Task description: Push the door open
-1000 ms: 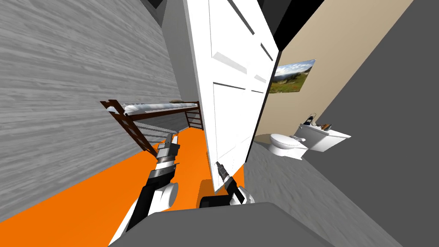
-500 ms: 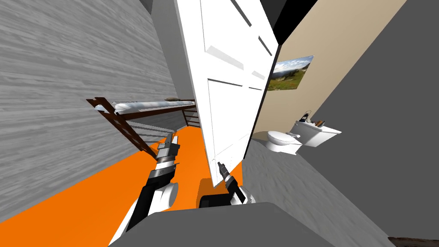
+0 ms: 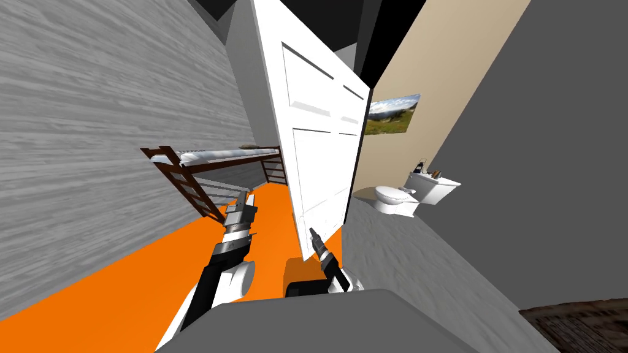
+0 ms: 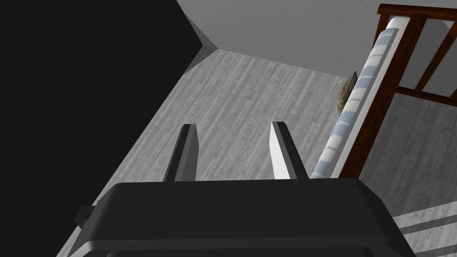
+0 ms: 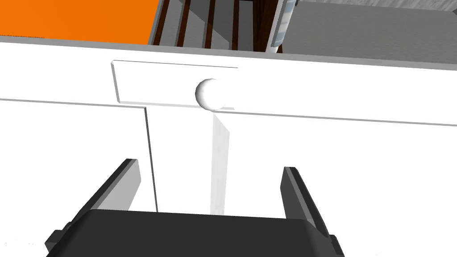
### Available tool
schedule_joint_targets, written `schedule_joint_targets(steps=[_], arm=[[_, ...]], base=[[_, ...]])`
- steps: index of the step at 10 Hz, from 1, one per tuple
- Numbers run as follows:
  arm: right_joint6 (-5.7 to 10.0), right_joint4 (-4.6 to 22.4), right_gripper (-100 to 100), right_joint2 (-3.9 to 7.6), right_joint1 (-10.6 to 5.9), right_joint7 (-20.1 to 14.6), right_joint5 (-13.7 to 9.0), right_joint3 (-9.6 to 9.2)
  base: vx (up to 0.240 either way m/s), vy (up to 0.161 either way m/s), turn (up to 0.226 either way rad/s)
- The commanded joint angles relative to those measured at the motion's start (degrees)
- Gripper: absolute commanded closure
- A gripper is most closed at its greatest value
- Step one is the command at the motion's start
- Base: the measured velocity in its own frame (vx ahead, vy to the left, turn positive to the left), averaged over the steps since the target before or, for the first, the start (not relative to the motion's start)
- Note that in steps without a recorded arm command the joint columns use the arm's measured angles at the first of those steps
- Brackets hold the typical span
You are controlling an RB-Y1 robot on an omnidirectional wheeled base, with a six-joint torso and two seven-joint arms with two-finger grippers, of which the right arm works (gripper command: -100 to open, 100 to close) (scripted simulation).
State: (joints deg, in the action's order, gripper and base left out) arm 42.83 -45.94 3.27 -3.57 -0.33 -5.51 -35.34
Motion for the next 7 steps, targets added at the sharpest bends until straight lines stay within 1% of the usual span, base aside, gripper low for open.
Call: schedule_joint_targets(steps=[1, 3, 4, 7], arm=[[0.44, 0.26, -100, 0.36, 0.01, 0.17, -0.05, 0.19], [0.79, 0.47, -100, 0.45, 0.03, 0.30, -0.08, 0.35], [1.04, 0.63, -100, 0.42, 0.03, 0.39, -0.11, 0.46], [1.83, 1.10, -100, -0.18, 0.06, 0.69, -0.19, 0.80]], base=[[0.096, 0.090, 0.041], [0.187, 0.101, 0.016], [0.213, 0.154, 0.029], [0.206, 0.138, 0.024]])
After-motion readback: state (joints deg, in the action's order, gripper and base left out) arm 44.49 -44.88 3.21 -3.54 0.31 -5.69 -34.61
